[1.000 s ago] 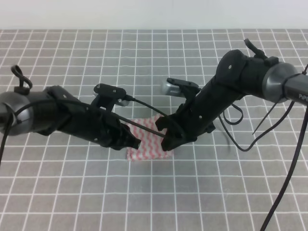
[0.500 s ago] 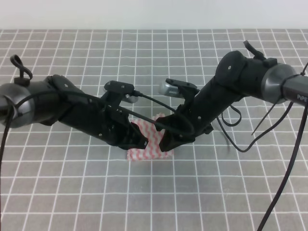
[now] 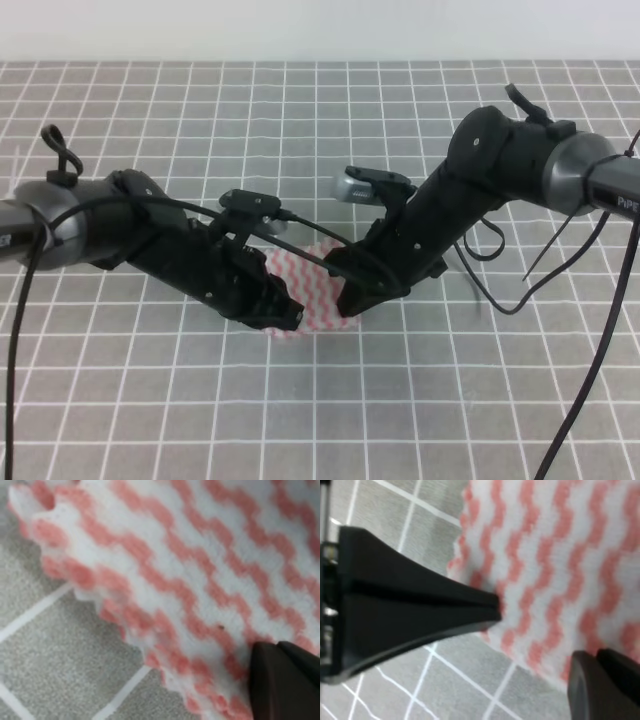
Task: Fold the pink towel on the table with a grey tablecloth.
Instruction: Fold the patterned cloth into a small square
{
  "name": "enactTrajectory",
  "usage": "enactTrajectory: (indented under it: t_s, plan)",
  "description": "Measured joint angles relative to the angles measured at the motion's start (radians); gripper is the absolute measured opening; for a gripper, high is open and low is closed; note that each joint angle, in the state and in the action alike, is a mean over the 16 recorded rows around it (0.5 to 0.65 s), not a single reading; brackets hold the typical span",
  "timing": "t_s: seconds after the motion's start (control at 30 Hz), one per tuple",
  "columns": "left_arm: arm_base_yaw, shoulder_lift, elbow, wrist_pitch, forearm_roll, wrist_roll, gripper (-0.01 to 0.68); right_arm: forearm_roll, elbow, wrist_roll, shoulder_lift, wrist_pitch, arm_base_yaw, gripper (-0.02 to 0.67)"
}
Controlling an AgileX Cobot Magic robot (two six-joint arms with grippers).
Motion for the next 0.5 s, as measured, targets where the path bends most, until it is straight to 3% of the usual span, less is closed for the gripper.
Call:
enactTrajectory:
  t_s: [0.5]
  plan:
    - [0.001, -0.009, -0.013, -0.011, 0.012, -0.009, -0.003, -0.021, -0.001, 0.001, 0.011, -0.011, -0.002, -0.002]
